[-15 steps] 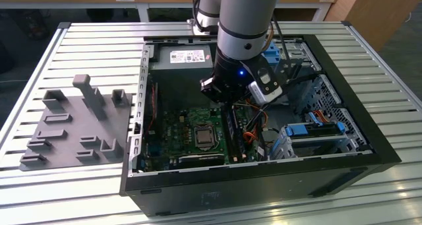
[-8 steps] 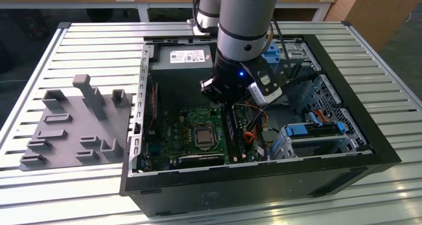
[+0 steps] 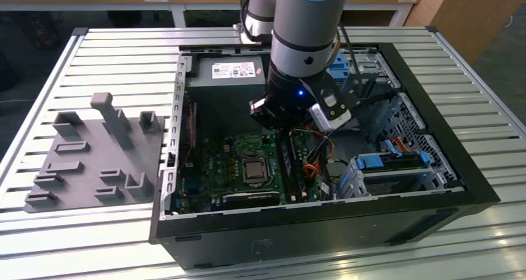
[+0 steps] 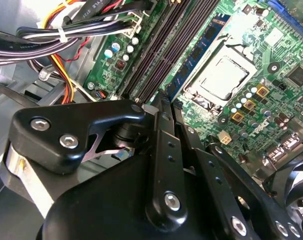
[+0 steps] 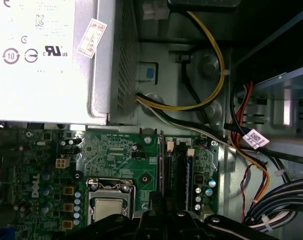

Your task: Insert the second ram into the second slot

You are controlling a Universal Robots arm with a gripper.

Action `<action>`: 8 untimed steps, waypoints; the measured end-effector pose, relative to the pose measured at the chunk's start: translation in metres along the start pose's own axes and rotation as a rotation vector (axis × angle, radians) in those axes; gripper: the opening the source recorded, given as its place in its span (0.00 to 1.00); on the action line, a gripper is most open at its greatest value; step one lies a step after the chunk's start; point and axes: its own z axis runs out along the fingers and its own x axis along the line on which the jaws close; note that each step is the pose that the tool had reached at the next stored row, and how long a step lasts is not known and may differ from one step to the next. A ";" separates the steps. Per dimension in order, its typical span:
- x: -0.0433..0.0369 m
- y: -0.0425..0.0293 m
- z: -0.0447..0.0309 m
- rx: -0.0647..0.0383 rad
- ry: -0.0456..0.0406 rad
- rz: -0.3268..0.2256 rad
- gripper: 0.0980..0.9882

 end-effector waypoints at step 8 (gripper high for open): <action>0.0002 -0.0088 0.0022 0.000 0.0071 0.016 0.04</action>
